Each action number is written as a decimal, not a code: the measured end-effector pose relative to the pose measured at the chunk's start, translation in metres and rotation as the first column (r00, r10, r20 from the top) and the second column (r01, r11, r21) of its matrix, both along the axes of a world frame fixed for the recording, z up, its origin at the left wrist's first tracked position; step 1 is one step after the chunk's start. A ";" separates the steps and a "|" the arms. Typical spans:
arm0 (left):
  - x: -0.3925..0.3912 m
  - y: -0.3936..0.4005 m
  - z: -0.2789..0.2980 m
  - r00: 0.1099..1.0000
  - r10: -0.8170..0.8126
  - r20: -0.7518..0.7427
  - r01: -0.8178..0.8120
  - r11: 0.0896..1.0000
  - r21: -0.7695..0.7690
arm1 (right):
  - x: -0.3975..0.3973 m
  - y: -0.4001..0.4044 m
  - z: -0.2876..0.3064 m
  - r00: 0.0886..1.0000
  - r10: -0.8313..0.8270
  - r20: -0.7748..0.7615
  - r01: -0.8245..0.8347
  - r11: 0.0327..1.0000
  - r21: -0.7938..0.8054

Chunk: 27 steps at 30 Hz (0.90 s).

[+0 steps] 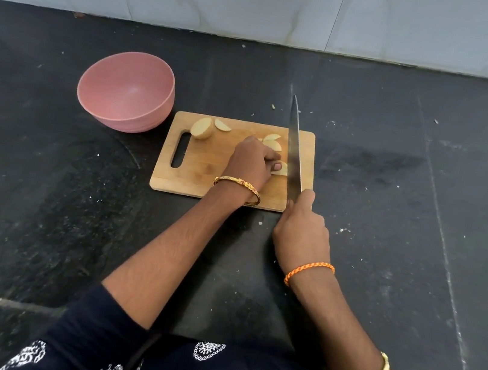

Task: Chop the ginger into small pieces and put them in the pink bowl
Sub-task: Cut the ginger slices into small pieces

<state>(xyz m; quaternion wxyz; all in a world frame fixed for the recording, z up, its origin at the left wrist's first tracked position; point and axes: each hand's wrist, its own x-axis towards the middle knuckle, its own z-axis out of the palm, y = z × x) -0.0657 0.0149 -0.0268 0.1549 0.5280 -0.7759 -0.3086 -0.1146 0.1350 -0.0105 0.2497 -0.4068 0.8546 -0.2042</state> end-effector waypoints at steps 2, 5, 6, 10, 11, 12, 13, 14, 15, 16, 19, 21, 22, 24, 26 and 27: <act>0.000 0.000 0.000 1.000 0.001 0.004 -0.001 1.000 -0.008 | 0.003 -0.004 0.002 1.000 0.010 -0.001 -0.010 0.999 0.036; -0.001 0.000 -0.001 1.000 -0.008 0.016 0.008 1.000 -0.021 | 0.004 -0.012 0.009 0.999 -0.010 0.037 0.005 0.994 0.109; -0.001 -0.001 -0.001 1.000 -0.008 0.014 0.008 1.000 -0.024 | 0.004 -0.015 0.011 0.999 -0.013 0.044 0.006 0.990 0.144; 0.000 -0.002 0.001 1.000 -0.005 -0.017 0.005 1.000 0.009 | 0.008 -0.016 0.019 1.000 0.012 0.005 -0.013 0.965 0.262; 0.001 -0.003 0.002 1.000 -0.010 -0.024 0.010 1.000 0.017 | 0.009 -0.012 0.022 1.000 0.025 0.000 -0.024 0.959 0.283; 0.002 -0.003 0.003 0.999 -0.013 -0.034 0.014 1.000 0.020 | 0.010 -0.007 0.024 0.999 0.047 -0.010 -0.041 0.951 0.307; 0.003 -0.003 0.004 0.999 -0.016 -0.043 0.017 1.000 0.020 | 0.009 0.000 0.027 0.997 0.068 -0.019 -0.058 0.942 0.331; 0.005 -0.003 0.006 0.999 -0.019 -0.047 0.019 1.000 0.019 | 0.007 0.006 0.031 0.996 0.086 -0.025 -0.072 0.935 0.347; 0.005 -0.003 0.007 0.999 -0.021 -0.046 0.022 1.000 0.017 | 0.005 0.012 0.034 0.995 0.092 -0.028 -0.077 0.935 0.346; 0.006 -0.003 0.007 0.999 -0.022 -0.044 0.023 1.000 0.017 | 0.003 0.017 0.038 0.996 0.085 -0.025 -0.072 0.944 0.323; 0.006 -0.004 0.009 0.999 -0.013 -0.038 0.014 0.999 0.037 | 0.001 0.024 0.039 1.000 0.015 -0.009 -0.013 0.988 0.155; 0.006 -0.004 0.010 1.000 -0.011 -0.022 0.012 0.999 0.038 | 0.002 0.019 0.032 1.000 -0.010 -0.018 0.012 0.998 0.067; 0.006 -0.003 0.010 1.000 -0.011 -0.018 0.011 0.999 0.035 | 0.003 0.015 0.028 1.000 -0.015 -0.022 0.016 0.999 0.035; 0.007 -0.001 0.010 1.000 -0.016 -0.018 0.016 1.000 0.023 | 0.003 0.007 0.018 0.999 -0.023 -0.032 0.022 1.000 -0.016; 0.007 0.000 0.010 1.000 -0.012 -0.029 0.012 1.000 0.015 | 0.003 0.002 0.009 0.999 -0.026 -0.037 0.025 0.999 -0.043; 0.008 0.000 0.010 0.999 -0.007 -0.034 0.008 1.000 0.016 | 0.003 0.000 0.006 0.999 -0.028 -0.038 0.026 0.998 -0.050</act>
